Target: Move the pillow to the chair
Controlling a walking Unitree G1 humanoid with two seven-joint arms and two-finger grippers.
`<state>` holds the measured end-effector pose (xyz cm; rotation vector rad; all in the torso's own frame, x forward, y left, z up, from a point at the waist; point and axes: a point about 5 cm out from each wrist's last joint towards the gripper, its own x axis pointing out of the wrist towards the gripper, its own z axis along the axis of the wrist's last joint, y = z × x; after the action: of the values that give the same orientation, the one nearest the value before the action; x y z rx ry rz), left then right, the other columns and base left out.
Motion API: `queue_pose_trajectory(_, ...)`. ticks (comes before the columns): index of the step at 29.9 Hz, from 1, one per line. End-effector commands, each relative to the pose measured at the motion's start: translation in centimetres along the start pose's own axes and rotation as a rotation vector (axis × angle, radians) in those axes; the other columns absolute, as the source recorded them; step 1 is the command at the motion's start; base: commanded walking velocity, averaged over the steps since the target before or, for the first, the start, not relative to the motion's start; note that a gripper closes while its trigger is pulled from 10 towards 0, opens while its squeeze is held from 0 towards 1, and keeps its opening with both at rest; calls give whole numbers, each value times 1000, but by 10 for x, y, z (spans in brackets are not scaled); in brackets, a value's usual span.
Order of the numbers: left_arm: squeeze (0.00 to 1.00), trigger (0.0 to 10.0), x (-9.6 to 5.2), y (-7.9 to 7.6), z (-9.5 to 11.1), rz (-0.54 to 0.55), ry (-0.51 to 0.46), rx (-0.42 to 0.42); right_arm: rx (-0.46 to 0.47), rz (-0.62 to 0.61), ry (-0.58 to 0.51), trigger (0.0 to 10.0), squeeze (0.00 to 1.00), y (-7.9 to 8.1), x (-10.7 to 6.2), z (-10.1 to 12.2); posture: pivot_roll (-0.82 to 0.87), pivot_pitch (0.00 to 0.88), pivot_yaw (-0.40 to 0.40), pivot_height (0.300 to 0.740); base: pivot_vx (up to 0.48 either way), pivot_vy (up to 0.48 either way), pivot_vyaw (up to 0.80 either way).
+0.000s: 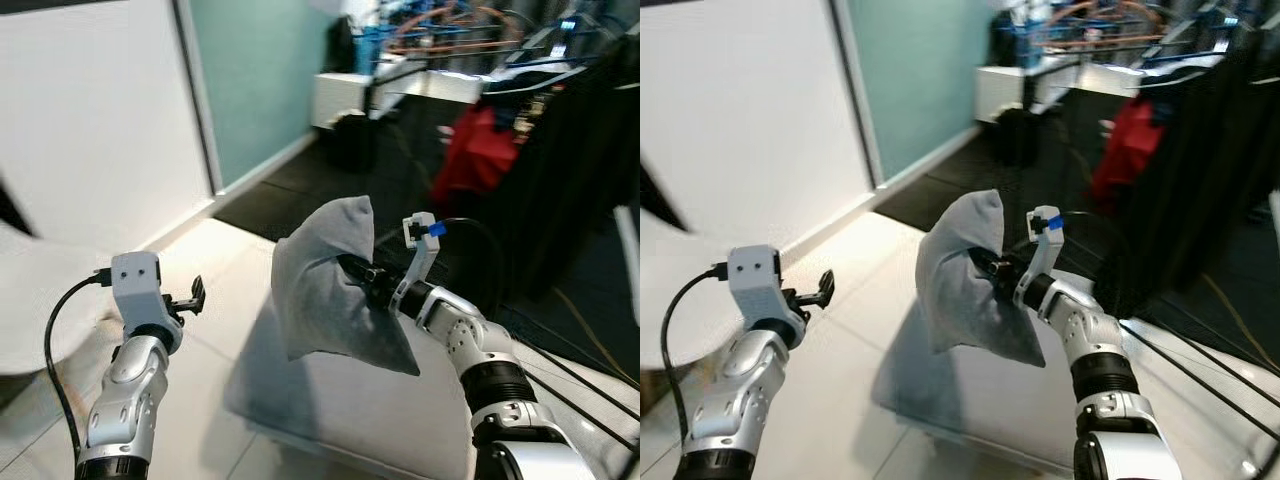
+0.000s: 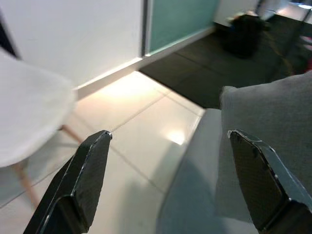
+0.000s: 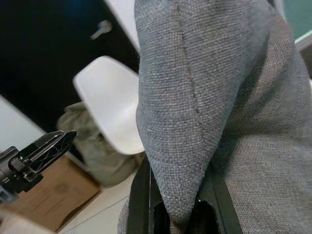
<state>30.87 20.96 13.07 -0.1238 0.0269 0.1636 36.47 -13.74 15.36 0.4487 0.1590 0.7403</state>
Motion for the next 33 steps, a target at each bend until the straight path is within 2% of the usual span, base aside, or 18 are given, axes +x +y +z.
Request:
queue_pose_trajectory(1,0,10000,-1,0,-4,-4,14,10,-29,62,-52,10000,0,10,4,12,-147,59,-42,740,0,0,800)
queue_pose_trajectory(18,0,10000,1,-1,-4,-11,16,18,-21,80,-44,10000,0,13,5,8,-143,50,-41,740,0,0,800)
queue_pose_trajectory(24,0,10000,-2,-1,-7,-34,23,19,-7,45,-46,10000,0,9,4,5,-140,47,-41,740,0,0,800)
queue_pose_trajectory(33,0,10000,-6,3,-10,-40,30,26,-1,34,-32,10000,0,9,4,1,-136,37,-40,740,333,0,53)
